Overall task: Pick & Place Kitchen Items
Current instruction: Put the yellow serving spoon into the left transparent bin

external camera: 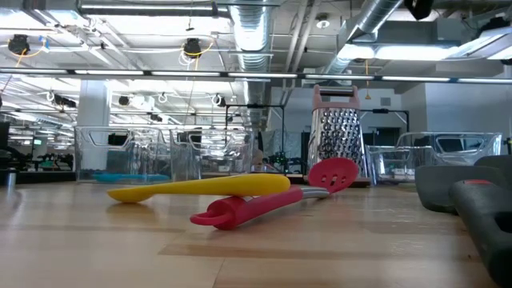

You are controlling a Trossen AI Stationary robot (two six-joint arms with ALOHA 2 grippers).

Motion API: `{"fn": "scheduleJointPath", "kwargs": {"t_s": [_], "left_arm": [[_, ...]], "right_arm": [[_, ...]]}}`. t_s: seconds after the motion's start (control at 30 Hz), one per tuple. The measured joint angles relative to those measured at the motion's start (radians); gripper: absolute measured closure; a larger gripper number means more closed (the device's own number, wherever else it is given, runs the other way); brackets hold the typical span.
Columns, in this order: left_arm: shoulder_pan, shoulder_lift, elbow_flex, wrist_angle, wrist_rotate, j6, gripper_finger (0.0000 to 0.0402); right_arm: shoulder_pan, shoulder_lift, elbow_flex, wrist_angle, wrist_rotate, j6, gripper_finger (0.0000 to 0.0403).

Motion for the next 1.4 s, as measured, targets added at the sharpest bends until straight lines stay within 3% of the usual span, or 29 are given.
{"fn": "scheduleJointPath", "kwargs": {"t_s": [0.3, 0.57, 1.0, 1.4], "left_arm": [[-0.007, 0.093, 0.070, 0.153, -0.014, 0.011, 0.0399], [-0.023, 0.225, 0.231, 0.093, 0.039, 0.137, 0.0399], [0.031, 0.421, 0.370, 0.025, 0.079, 0.160, 0.0399], [0.071, 0.472, 0.391, 0.033, 0.108, 0.110, 0.0399]], "right_arm": [[0.012, 0.000, 0.000, 0.001, 0.000, 0.000, 0.0402], [0.012, 0.000, 0.000, 0.001, 0.000, 0.000, 0.0402], [0.012, 0.000, 0.000, 0.001, 0.000, -0.008, 0.0402], [0.012, 0.000, 0.000, 0.001, 0.000, -0.011, 0.0402]]}}
